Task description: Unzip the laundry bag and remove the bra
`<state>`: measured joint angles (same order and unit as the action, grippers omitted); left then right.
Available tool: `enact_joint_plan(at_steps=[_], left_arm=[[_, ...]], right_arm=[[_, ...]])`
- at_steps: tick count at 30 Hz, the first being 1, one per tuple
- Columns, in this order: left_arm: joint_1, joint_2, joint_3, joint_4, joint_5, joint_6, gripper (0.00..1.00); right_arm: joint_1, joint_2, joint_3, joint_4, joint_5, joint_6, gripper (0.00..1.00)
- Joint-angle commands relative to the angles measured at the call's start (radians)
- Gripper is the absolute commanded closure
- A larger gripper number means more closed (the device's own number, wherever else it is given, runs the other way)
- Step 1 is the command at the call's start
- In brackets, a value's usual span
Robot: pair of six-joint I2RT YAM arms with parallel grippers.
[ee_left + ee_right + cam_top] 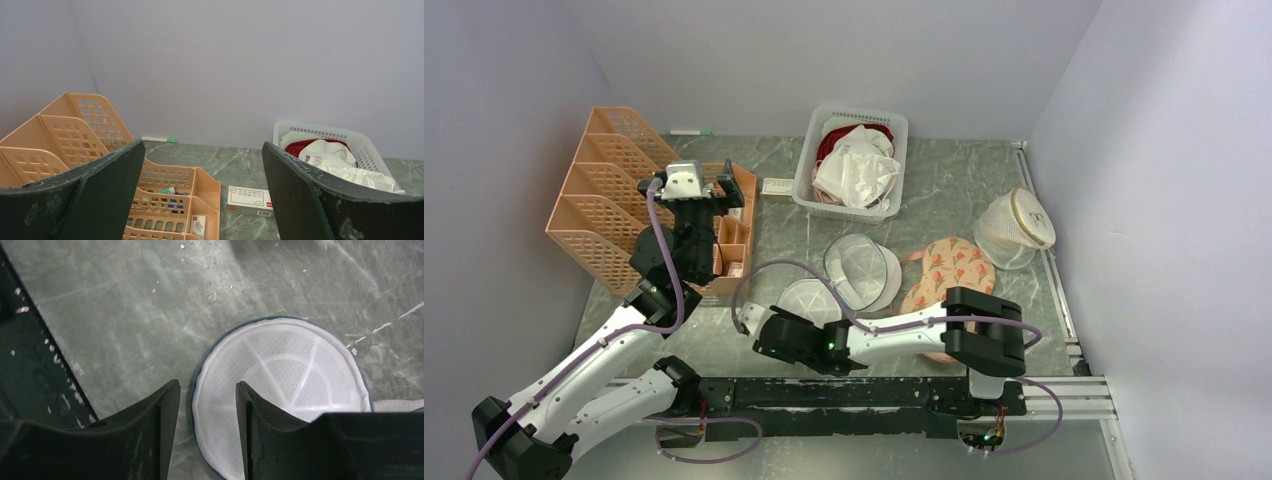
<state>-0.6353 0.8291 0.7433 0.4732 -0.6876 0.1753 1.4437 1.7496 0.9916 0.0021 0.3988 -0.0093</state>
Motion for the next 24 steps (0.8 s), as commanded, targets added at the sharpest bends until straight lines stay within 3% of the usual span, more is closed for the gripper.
enact_joint_plan(at_steps=[1,14,19,24], left_arm=[[0.006,-0.007,0.013,0.021,-0.009,-0.010,0.01],[0.007,0.000,0.013,0.017,-0.004,-0.016,0.02],[0.006,0.004,0.014,0.012,0.000,-0.019,0.02],[0.007,0.006,0.014,0.012,-0.002,-0.019,0.02]], right_arm=[[-0.026,0.057,0.054,0.001,0.023,0.121,0.55],[-0.040,0.190,0.103,-0.081,0.058,0.307,0.61],[-0.039,0.198,0.085,-0.117,0.095,0.457,0.73],[-0.039,0.166,0.078,-0.074,0.066,0.501,0.89]])
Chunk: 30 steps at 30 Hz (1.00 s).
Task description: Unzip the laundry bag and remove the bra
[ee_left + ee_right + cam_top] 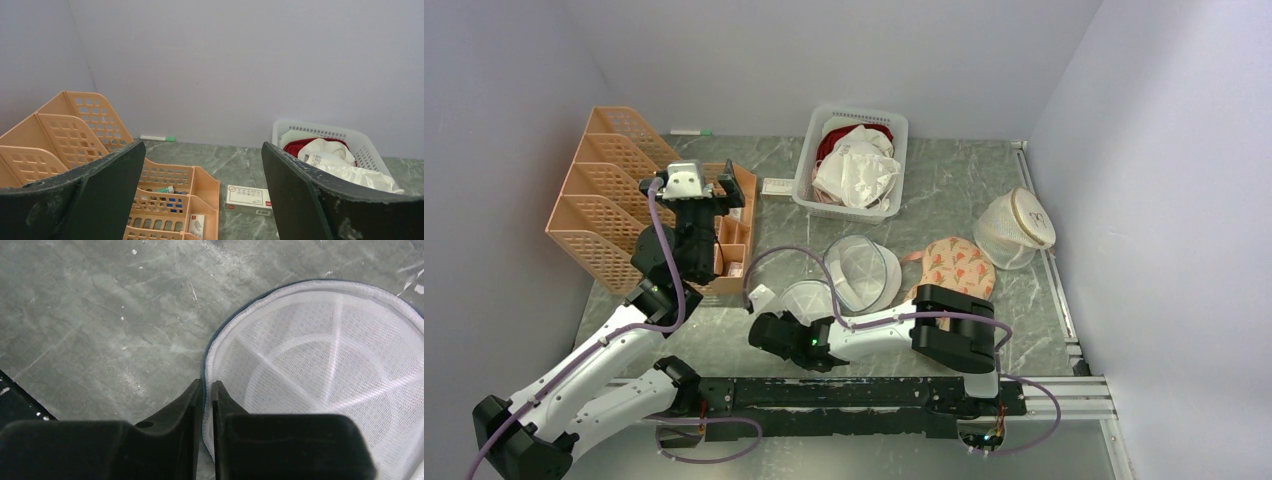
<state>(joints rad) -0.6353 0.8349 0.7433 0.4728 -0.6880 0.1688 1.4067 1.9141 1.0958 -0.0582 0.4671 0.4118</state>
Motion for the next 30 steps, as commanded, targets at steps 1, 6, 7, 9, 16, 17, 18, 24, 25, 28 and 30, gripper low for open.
enact_joint_plan(at_steps=[1,6,7,9,16,17,18,24,25,28,30], left_arm=[[0.006,0.001,0.014,0.013,-0.001,-0.011,0.02],[0.006,-0.002,0.013,0.016,-0.007,-0.003,0.02],[0.006,-0.003,0.013,0.019,-0.010,0.001,0.02],[0.007,-0.008,0.012,0.027,-0.014,0.008,0.02],[0.008,-0.026,0.007,0.042,-0.025,0.025,0.02],[0.007,-0.026,0.007,0.041,-0.024,0.024,0.02],[0.007,-0.025,0.007,0.038,-0.023,0.022,0.02],[0.007,-0.020,0.010,0.031,-0.021,0.013,0.02],[0.006,-0.020,0.011,0.027,-0.020,0.009,0.03],[0.008,-0.015,0.015,0.016,-0.011,-0.003,0.03],[0.006,-0.013,0.017,0.010,-0.008,-0.009,0.03]], right_arm=[[-0.001,-0.011,-0.027,0.004,-0.015,0.079,0.91],[-0.002,-0.090,-0.028,0.127,-0.097,0.082,1.00],[-0.002,-0.112,-0.035,0.160,-0.117,0.088,1.00],[-0.002,-0.160,-0.064,0.243,-0.156,0.108,1.00],[-0.003,-0.328,-0.089,0.342,-0.223,0.224,1.00],[-0.005,-0.352,-0.089,0.364,-0.231,0.243,1.00],[-0.007,-0.373,-0.118,0.395,-0.243,0.263,1.00],[-0.056,-0.459,-0.194,0.505,-0.257,0.394,1.00],[-0.069,-0.469,-0.208,0.507,-0.260,0.426,1.00],[-0.134,-0.502,-0.303,0.603,-0.336,0.560,1.00],[-0.178,-0.523,-0.363,0.670,-0.392,0.627,1.00]])
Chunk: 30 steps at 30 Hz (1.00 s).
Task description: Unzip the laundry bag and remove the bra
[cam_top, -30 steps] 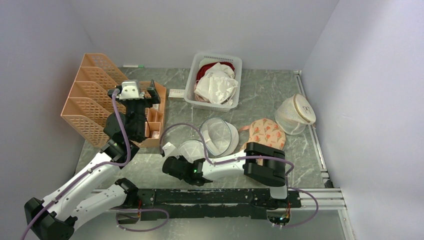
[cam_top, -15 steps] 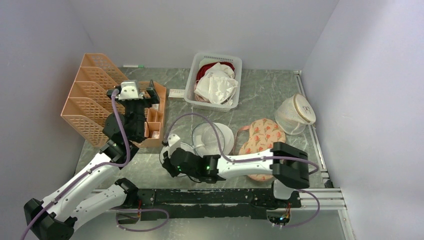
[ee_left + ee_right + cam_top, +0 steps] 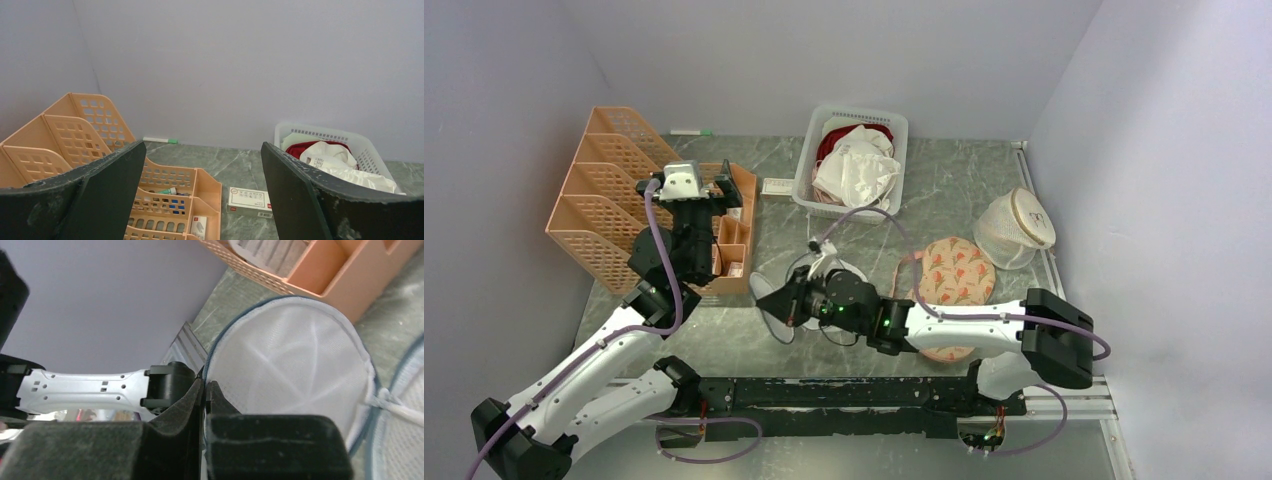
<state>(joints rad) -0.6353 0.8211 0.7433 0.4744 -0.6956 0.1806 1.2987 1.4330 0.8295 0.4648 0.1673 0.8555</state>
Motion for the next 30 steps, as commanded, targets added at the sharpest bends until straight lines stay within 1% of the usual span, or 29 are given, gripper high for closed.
enact_joint_plan(at_steps=[1,9,19,25,30], left_arm=[[0.007,0.001,0.019,0.007,0.000,-0.024,0.03],[0.007,0.004,0.020,0.004,0.002,-0.029,0.03],[0.006,0.013,0.025,-0.011,0.015,-0.044,0.03],[0.008,0.018,0.026,-0.014,0.017,-0.048,0.03],[0.007,0.024,0.028,-0.019,0.022,-0.053,0.03]], right_arm=[[-0.087,-0.055,-0.124,0.166,-0.104,0.202,1.00],[-0.226,-0.198,-0.271,0.107,-0.083,0.271,1.00],[-0.389,-0.327,-0.358,-0.026,-0.088,0.217,1.00],[-0.494,-0.401,-0.414,-0.086,-0.117,0.180,1.00],[-0.563,-0.433,-0.454,-0.126,-0.130,0.131,1.00]])
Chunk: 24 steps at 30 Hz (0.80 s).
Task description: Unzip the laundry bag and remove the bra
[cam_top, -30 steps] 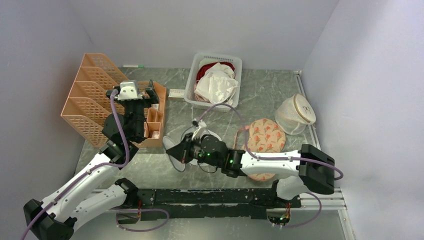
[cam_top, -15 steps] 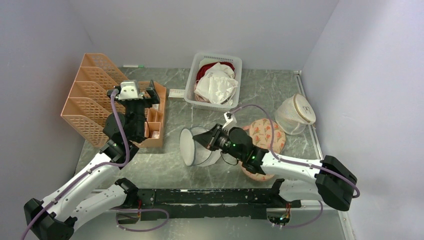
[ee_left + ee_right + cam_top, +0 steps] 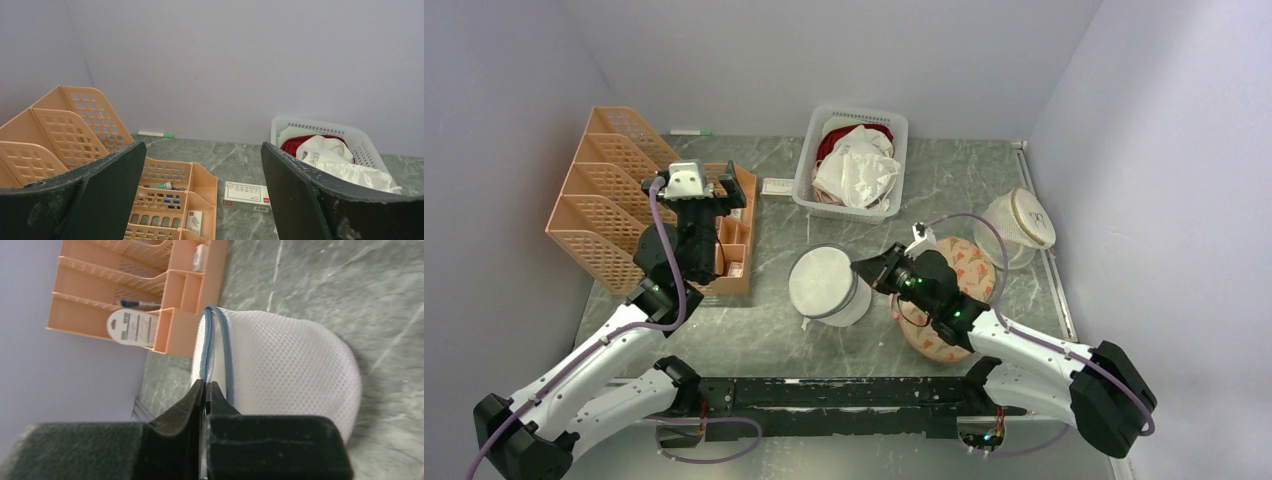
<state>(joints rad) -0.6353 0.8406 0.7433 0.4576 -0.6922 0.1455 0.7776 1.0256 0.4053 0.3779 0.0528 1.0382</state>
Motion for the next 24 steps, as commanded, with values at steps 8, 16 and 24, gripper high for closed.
enact_joint_plan(at_steps=[8,16,24], left_arm=[[0.007,0.018,0.032,-0.013,0.025,-0.028,0.03],[0.007,0.032,0.039,-0.023,0.039,-0.039,0.03],[0.006,0.036,0.039,-0.023,0.042,-0.039,0.03]], right_arm=[[-0.101,0.031,-0.115,0.021,-0.034,-0.115,1.00],[-0.104,0.172,-0.148,0.153,-0.076,-0.187,1.00],[-0.111,0.249,-0.115,0.170,-0.066,-0.259,1.00]])
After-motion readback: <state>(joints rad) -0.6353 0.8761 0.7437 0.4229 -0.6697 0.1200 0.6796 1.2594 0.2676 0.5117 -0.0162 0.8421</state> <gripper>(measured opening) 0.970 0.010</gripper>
